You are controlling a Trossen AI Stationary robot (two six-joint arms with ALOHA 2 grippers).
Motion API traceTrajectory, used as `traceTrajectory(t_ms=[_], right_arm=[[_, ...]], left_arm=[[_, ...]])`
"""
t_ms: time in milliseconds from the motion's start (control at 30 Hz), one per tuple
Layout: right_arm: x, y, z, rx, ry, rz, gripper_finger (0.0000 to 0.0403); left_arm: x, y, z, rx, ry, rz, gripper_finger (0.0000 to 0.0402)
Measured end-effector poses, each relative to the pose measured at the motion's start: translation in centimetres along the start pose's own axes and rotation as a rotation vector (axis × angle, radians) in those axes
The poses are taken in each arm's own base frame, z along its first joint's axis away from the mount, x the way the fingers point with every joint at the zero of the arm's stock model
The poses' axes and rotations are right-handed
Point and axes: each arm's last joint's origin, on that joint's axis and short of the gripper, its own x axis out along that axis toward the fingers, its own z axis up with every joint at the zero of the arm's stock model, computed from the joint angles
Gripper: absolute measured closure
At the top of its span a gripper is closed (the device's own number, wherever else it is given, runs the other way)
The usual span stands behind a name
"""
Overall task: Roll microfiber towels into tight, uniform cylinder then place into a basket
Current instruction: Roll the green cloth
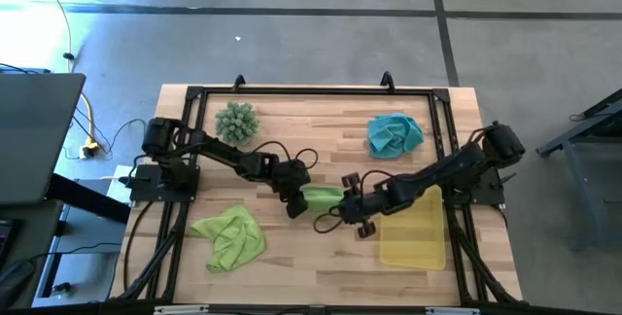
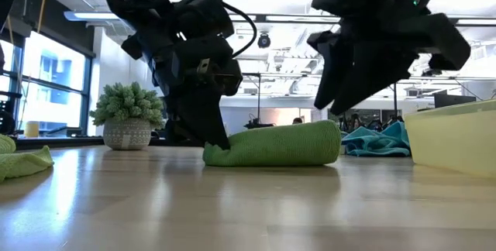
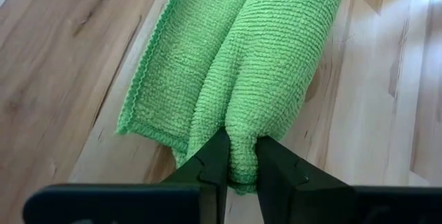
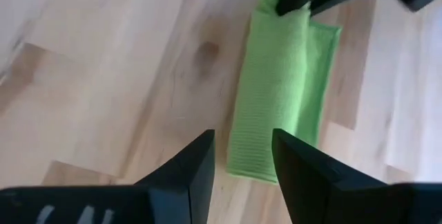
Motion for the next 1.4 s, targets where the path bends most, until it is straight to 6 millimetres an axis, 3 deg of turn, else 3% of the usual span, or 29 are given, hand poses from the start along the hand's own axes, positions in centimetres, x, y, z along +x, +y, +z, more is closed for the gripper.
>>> traceTrajectory(t_ms=[500, 667, 867, 1133, 1400], right_arm=[[4.5, -0.7, -1.7, 0.128, 0.140, -0.003, 0.0265], [5.7, -0.8, -2.2, 0.187, 0.184, -0.002, 0.0265], [6.3, -1.1, -2.6, 0.301, 0.210, 0.013, 0.0265], [6.4, -1.3, -2.7, 0.329, 0.213, 0.062, 0.0265], [6.6, -3.4, -3.2, 0.483, 0.214, 0.207, 0.0265]], left_arm=[[0.1, -0.4, -0.1, 0.011, -0.017, 0.006, 0.0354], [0.1, -0.7, -0.3, 0.061, -0.027, 0.018, 0.0331], [-1.3, -1.1, -0.1, 0.101, -0.031, 0.015, 0.0292], [-4.7, -1.9, -0.3, 0.305, -0.051, 0.114, 0.0268], [-4.9, -4.9, -1.4, 0.636, -0.127, 0.139, 0.0263]])
